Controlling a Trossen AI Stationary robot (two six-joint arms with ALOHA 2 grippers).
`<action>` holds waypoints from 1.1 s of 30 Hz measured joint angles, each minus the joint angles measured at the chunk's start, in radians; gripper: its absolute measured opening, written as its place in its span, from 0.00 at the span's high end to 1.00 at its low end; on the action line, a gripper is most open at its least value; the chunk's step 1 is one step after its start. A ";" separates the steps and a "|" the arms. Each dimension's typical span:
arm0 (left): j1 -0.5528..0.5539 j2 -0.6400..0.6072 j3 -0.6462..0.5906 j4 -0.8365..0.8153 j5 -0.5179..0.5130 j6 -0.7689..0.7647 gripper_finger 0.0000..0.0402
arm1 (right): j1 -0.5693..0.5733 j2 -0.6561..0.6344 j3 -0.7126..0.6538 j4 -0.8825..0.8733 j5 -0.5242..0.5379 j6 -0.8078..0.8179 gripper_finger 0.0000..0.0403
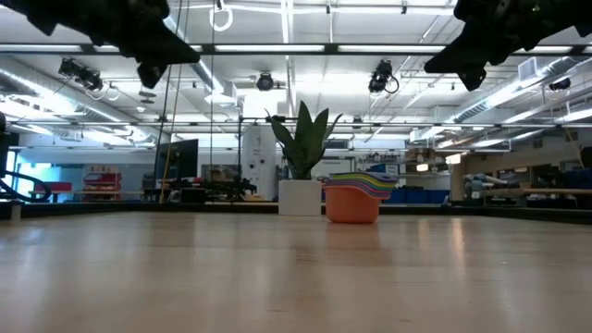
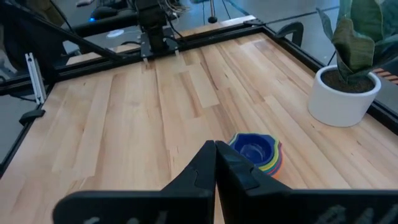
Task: Nest measuring cups in basket
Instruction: Put the nested measuring cups into the transparent bin
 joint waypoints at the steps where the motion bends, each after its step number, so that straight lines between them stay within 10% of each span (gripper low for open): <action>1: 0.000 -0.019 -0.014 0.000 0.000 0.003 0.97 | 0.000 0.000 0.000 0.005 0.000 0.000 0.97; 33: -0.017 -0.096 -0.114 0.008 0.140 0.115 0.97 | 0.000 0.000 0.000 0.023 0.000 0.000 0.97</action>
